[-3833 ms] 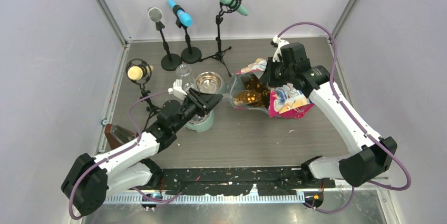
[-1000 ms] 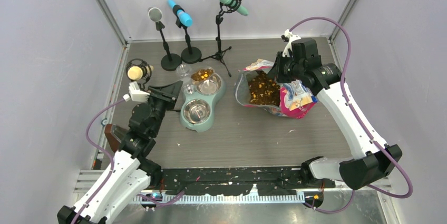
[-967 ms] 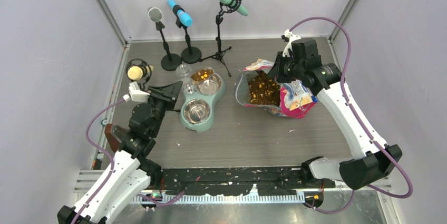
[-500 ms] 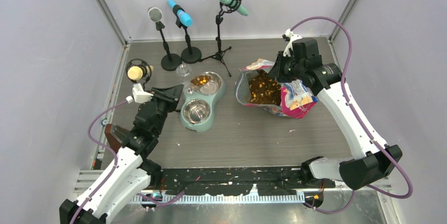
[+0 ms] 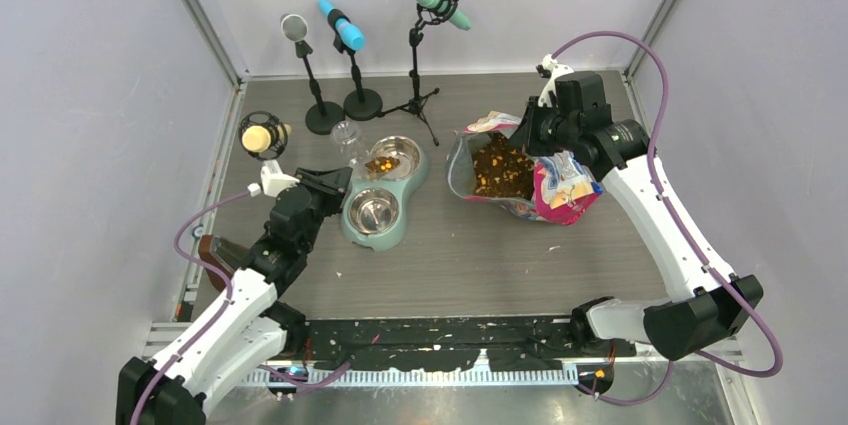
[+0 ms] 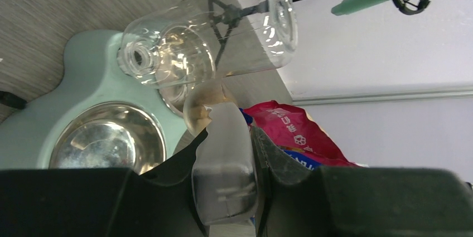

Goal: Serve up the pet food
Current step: Pour the pet food into the pet food bowl.

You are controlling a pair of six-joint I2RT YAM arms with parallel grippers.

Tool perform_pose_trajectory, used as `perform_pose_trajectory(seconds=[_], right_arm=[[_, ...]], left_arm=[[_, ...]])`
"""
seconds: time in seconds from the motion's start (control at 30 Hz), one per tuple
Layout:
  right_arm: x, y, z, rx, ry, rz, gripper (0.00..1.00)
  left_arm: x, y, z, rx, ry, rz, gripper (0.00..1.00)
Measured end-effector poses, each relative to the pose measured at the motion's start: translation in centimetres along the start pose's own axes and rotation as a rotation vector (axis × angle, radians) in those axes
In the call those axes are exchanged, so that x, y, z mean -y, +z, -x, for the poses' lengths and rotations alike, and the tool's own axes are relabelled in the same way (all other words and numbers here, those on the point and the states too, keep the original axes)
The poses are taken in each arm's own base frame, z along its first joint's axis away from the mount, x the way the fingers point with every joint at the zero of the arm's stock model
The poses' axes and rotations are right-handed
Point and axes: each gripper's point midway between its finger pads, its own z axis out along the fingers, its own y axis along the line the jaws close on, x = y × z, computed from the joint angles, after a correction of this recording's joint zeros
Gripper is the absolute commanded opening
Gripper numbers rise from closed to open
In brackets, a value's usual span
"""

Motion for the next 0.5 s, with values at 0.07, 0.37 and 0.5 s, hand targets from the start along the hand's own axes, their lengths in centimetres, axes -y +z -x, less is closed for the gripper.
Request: perform_pose_trajectory(seconds=[0.07,0.37,0.5], right_arm=[[0.0,0.0,0.0,0.001,0.001,-0.001,0.05],[0.0,0.0,0.0,0.001,0.004,-0.001,0.05],[0.0,0.0,0.0,0.001,0.004,-0.001,0.05]], left_arm=[[-0.5,0.2,-0.2,-0.002,0.006,0.018,0.00],[-2.2,1.3,-0.6,0.012,0.019,0.106,0.00],[-2.3,1.7,-0.8,0.014,0.017,0.122,0.00]])
